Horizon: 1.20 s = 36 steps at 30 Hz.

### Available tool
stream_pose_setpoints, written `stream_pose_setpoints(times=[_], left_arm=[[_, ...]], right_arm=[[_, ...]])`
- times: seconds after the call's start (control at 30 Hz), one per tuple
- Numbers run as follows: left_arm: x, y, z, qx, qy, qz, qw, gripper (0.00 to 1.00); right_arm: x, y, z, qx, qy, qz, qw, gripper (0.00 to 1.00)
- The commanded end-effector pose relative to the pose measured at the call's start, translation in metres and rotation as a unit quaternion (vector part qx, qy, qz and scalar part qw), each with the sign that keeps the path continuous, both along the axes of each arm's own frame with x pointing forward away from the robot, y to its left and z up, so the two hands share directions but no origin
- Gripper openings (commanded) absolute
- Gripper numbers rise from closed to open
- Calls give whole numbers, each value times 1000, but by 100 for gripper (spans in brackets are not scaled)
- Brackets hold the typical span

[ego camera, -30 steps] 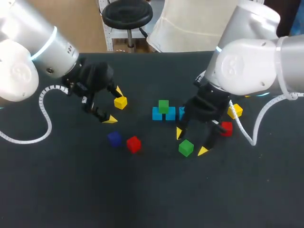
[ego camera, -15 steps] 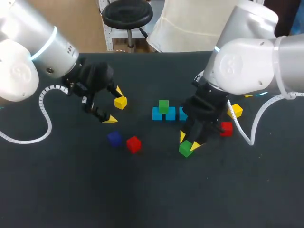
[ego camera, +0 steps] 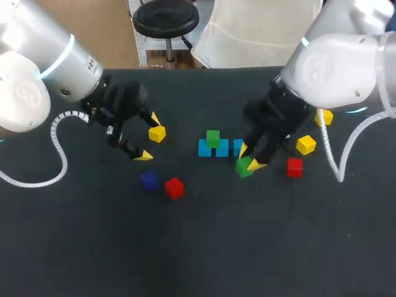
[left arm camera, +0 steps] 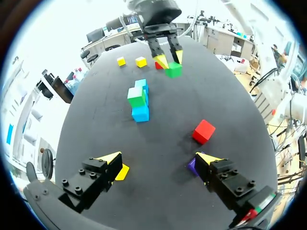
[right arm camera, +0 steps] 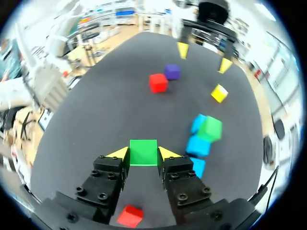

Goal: Place the blue cubes, place green cubes on the blue cubes, place the yellow cubes on the green cubes, then place the red cubes on the yellow cubes, and place purple cube on the red cubes.

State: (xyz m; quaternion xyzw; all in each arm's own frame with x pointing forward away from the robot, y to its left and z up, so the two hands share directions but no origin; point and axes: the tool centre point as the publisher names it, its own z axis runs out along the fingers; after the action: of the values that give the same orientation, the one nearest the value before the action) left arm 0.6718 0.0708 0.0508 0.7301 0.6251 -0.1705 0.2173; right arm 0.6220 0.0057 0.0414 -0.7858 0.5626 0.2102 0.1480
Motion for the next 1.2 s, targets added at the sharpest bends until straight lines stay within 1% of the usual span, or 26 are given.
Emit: stream_pose_setpoints(times=[0.03, 0.07, 0.17, 0.2, 0.27, 0.33, 0.47, 0.6, 0.97, 1.2], left_arm=[[0, 1, -1, -1, -1, -1, 1000, 100], [0, 1, -1, -1, -1, -1, 1000, 100], [0, 1, -1, -1, -1, -1, 1000, 100], [0, 1, -1, -1, -1, -1, 1000, 100], [0, 1, -1, -1, -1, -1, 1000, 100], [0, 1, -1, -1, -1, -1, 1000, 100], [0, 1, -1, -1, -1, -1, 1000, 100], [0, 1, -1, -1, -1, -1, 1000, 100], [0, 1, -1, -1, -1, -1, 1000, 100], [0, 1, -1, -1, -1, -1, 1000, 100]], right_arm=[[3, -3, 7, -10, -16, -96, 995, 0], [7, -3, 8, -15, -19, -112, 993, 0], [17, -2, 13, -8, -30, -144, 989, 0], [20, -1, 16, -2, -32, -151, 988, 0], [25, 1, 19, -4, -47, -164, 985, 0], [30, 3, 21, 4, -51, -174, 983, 0], [38, 9, 22, 3, -61, -176, 983, 0], [43, 14, 22, 4, -64, -173, 983, 0], [58, 16, 14, 0, -55, -181, 982, 0], [66, 19, 9, 4, -55, -185, 981, 0]])
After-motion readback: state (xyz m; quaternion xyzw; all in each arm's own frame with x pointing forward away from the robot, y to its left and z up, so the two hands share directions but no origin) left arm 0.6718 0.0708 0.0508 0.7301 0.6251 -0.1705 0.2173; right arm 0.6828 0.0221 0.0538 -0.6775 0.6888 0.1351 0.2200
